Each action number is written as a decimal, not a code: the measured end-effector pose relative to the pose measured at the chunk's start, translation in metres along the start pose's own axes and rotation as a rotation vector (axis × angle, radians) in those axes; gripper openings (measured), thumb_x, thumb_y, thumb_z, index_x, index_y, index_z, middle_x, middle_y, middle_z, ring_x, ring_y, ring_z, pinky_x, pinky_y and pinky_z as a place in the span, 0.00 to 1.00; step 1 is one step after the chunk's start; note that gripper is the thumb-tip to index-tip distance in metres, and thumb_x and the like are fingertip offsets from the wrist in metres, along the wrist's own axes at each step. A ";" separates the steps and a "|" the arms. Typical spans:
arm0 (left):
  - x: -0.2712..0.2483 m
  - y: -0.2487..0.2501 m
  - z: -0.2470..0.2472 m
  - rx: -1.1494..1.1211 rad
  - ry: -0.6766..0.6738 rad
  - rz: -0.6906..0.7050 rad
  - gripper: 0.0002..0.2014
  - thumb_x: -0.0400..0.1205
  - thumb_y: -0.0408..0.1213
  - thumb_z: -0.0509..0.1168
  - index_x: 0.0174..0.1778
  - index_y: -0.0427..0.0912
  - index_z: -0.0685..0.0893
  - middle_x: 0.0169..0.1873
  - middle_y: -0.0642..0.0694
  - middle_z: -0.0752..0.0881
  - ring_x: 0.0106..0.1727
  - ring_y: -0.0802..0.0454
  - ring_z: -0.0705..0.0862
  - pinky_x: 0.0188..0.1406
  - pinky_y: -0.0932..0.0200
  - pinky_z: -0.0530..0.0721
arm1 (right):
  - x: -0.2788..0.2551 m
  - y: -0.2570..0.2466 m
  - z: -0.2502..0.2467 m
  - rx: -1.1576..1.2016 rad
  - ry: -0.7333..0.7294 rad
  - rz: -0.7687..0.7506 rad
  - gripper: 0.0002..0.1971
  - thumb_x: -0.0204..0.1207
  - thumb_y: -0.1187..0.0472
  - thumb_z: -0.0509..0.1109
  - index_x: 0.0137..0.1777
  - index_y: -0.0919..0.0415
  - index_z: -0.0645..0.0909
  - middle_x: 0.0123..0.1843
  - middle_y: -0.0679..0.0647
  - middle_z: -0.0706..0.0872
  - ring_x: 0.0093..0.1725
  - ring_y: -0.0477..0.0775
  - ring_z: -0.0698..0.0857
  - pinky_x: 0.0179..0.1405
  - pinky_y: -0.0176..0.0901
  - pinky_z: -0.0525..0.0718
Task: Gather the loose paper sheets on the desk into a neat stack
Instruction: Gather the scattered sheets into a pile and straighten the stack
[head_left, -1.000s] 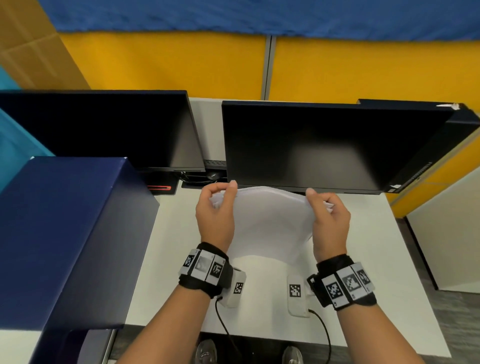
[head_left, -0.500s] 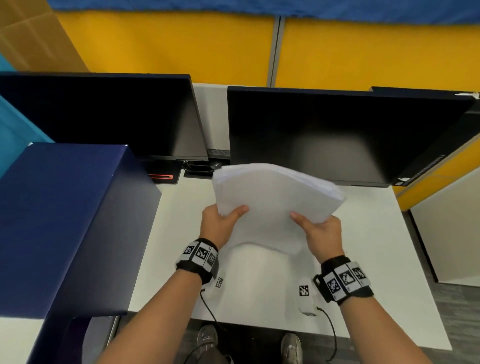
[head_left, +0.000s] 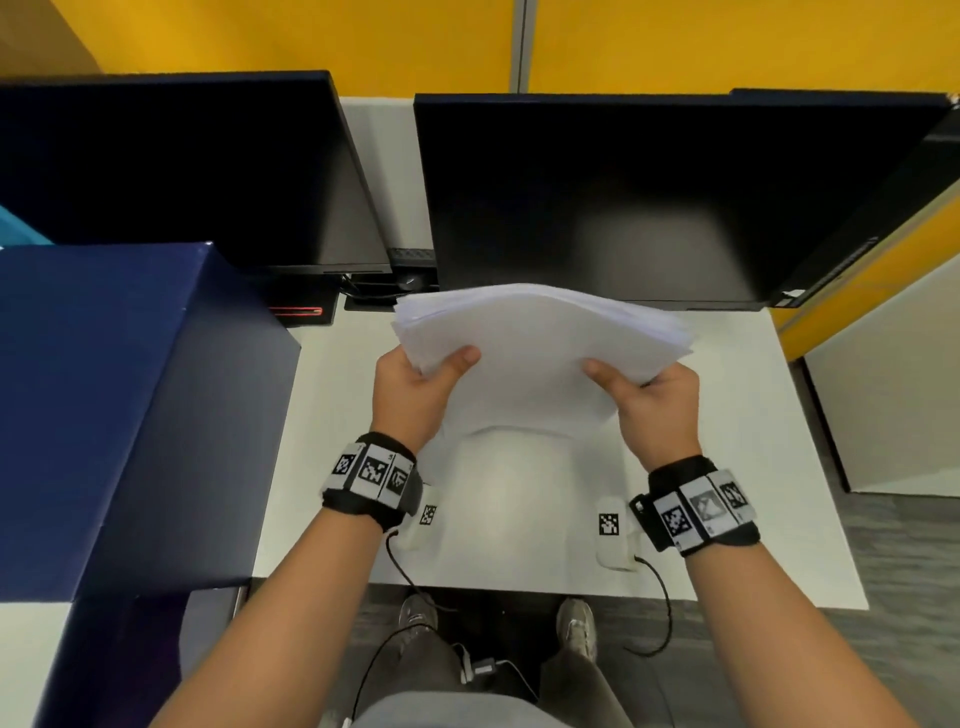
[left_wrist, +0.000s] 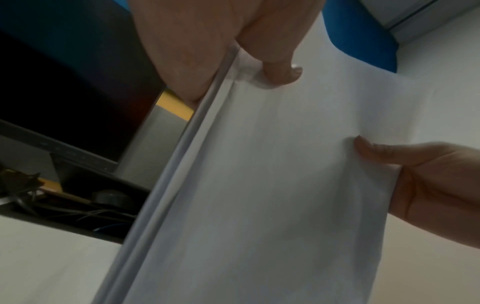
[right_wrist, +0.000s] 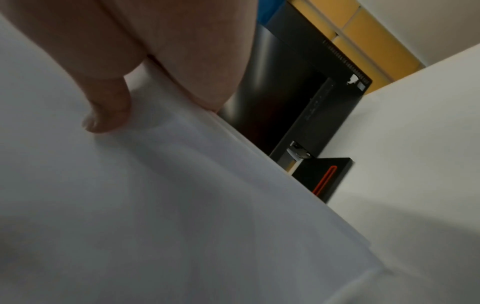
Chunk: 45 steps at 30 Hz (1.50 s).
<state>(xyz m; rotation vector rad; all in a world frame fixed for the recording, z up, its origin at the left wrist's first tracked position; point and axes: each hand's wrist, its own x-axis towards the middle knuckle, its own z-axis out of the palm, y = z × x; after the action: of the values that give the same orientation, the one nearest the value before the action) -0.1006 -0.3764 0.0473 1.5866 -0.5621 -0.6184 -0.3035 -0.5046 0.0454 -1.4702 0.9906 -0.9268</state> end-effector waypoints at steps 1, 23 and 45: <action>-0.003 0.000 0.000 -0.002 -0.014 0.022 0.12 0.73 0.32 0.78 0.50 0.46 0.87 0.43 0.56 0.90 0.41 0.69 0.89 0.39 0.74 0.84 | -0.002 0.000 -0.004 0.008 -0.001 -0.011 0.12 0.67 0.63 0.83 0.50 0.53 0.89 0.44 0.39 0.93 0.46 0.37 0.90 0.47 0.32 0.86; -0.004 0.040 0.032 -0.114 0.162 0.117 0.07 0.82 0.52 0.65 0.51 0.57 0.79 0.44 0.57 0.85 0.40 0.70 0.85 0.36 0.69 0.84 | 0.002 -0.028 0.007 0.168 0.121 0.000 0.20 0.68 0.41 0.73 0.51 0.55 0.85 0.45 0.45 0.88 0.43 0.42 0.87 0.43 0.36 0.84; 0.010 -0.010 0.017 0.037 -0.062 -0.120 0.09 0.73 0.37 0.79 0.43 0.52 0.88 0.40 0.56 0.90 0.43 0.57 0.90 0.36 0.69 0.87 | 0.011 0.022 -0.011 -0.044 -0.065 0.149 0.13 0.65 0.60 0.84 0.49 0.53 0.89 0.48 0.47 0.93 0.47 0.42 0.92 0.50 0.43 0.89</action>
<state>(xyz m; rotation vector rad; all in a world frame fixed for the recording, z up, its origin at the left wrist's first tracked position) -0.1045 -0.3943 0.0351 1.6489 -0.5298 -0.7533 -0.3116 -0.5203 0.0255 -1.4326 1.0634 -0.7498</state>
